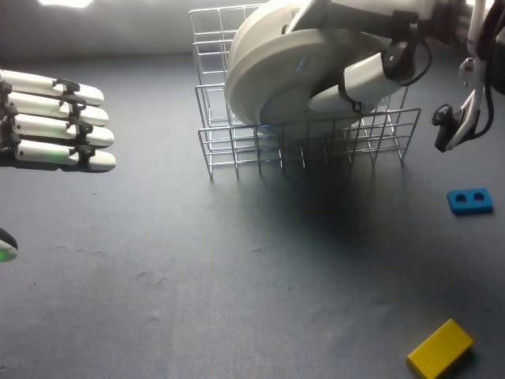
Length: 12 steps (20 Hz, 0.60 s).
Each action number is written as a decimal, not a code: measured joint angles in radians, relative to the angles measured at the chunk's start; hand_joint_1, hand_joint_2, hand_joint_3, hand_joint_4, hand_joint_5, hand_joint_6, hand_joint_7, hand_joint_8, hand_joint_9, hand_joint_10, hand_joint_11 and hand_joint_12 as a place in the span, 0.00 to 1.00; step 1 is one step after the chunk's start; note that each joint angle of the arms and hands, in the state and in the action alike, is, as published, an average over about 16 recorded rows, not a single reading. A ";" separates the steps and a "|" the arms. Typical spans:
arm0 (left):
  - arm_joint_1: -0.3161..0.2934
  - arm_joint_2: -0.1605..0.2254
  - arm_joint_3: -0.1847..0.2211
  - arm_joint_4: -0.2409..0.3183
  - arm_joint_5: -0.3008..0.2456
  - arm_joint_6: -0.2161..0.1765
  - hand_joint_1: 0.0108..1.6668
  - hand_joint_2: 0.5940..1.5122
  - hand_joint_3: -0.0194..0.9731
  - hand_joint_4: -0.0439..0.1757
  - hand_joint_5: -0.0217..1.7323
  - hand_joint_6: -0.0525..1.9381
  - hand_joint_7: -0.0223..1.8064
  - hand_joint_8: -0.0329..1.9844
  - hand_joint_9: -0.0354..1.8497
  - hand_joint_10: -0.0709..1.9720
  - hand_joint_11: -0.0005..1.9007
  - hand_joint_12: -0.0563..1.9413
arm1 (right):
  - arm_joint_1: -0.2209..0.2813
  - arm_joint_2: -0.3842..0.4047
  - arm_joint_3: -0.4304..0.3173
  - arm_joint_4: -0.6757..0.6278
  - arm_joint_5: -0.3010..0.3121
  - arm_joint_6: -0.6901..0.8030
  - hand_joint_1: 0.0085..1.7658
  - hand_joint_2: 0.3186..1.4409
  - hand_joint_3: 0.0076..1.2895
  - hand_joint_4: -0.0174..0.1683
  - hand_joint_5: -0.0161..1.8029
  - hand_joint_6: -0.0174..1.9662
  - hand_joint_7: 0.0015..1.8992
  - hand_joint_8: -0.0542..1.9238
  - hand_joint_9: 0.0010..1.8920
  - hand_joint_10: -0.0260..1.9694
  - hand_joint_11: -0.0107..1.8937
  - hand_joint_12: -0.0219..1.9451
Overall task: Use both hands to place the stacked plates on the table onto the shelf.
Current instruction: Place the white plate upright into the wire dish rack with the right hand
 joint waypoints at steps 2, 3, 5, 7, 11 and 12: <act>-0.001 0.000 -0.002 0.000 -0.004 0.000 0.01 0.64 0.01 0.20 0.08 0.04 0.06 0.02 0.06 0.04 0.02 0.04 | -0.003 0.000 0.000 0.000 0.003 -0.001 0.66 0.64 0.00 0.11 0.49 0.44 0.51 0.28 0.56 0.02 0.37 0.58; -0.002 0.000 -0.003 0.000 -0.006 0.000 0.01 0.64 0.01 0.21 0.08 0.04 0.06 0.02 0.06 0.04 0.02 0.04 | -0.004 0.000 0.000 0.000 0.004 -0.002 0.65 0.64 0.00 0.10 0.48 0.42 0.51 0.25 0.55 0.02 0.36 0.59; -0.003 0.000 -0.004 0.000 -0.008 0.001 0.01 0.64 0.01 0.20 0.08 0.04 0.06 0.02 0.05 0.04 0.02 0.04 | -0.005 0.000 0.000 0.000 0.005 -0.002 0.63 0.66 0.00 0.08 0.47 0.36 0.50 0.20 0.53 0.02 0.35 0.59; -0.003 0.000 -0.005 0.000 -0.009 0.001 0.01 0.64 0.01 0.20 0.08 0.04 0.06 0.02 0.05 0.04 0.01 0.04 | -0.005 0.000 0.000 0.000 0.003 -0.001 0.61 0.67 0.00 0.06 0.46 0.30 0.49 0.14 0.51 0.02 0.34 0.59; -0.004 0.000 -0.006 0.001 -0.013 0.001 0.01 0.64 0.01 0.20 0.08 0.04 0.06 0.02 0.05 0.04 0.01 0.04 | -0.001 0.001 -0.001 0.000 -0.003 -0.001 0.56 0.69 0.00 0.04 0.45 0.17 0.48 0.04 0.46 0.02 0.32 0.58; -0.004 0.000 -0.006 0.001 -0.014 0.001 0.01 0.64 0.01 0.20 0.08 0.04 0.06 0.02 0.05 0.04 0.01 0.04 | 0.001 0.002 -0.001 0.000 -0.005 0.000 0.55 0.69 0.00 0.04 0.45 0.14 0.47 0.04 0.46 0.02 0.31 0.57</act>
